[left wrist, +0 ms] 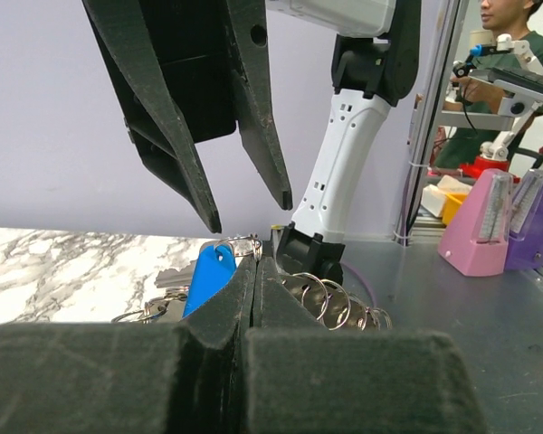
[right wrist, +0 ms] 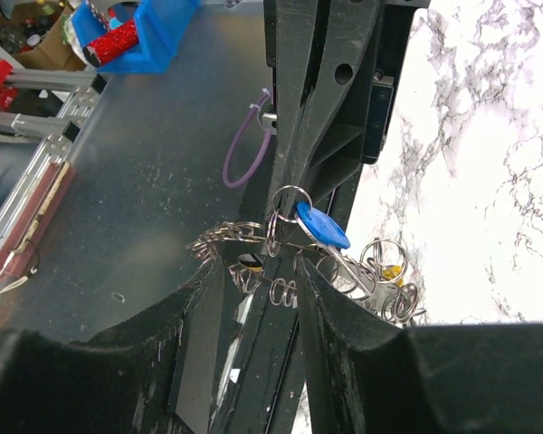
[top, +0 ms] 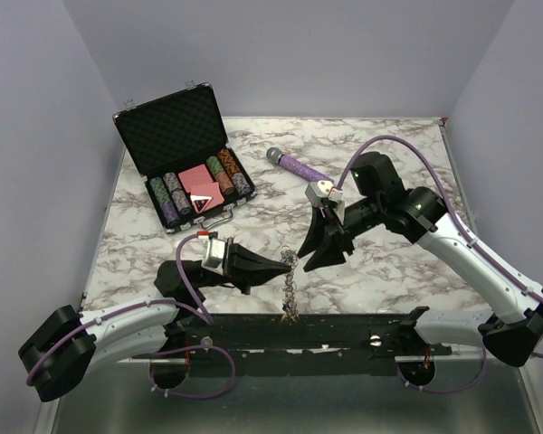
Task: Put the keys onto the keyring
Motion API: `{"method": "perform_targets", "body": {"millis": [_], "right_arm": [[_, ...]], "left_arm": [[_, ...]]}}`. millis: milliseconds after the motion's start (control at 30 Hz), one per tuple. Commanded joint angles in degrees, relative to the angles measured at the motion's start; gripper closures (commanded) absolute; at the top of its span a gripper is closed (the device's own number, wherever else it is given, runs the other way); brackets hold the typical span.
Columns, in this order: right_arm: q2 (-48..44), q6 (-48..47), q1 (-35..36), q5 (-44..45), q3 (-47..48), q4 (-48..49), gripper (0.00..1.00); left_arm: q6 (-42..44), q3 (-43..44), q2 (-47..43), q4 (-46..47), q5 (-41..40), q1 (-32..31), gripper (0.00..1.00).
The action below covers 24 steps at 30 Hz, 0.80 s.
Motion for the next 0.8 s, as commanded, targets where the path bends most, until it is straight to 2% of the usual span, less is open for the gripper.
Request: {"method": "perform_targets", "body": {"millis": [0,767], "right_arm": [[0.4,2.1,0.2,0.1,-1.4,2.0,0.55],[3.3,6.1,1.2,2.6,-0.9,5.5,0.6]], "left_arm": [[2.0,1.7,-0.3,3.7,-3.7,-0.5,1.0],[4.9,1.1,-1.7,-0.9,-9.1,-0.9,1.0]]}}
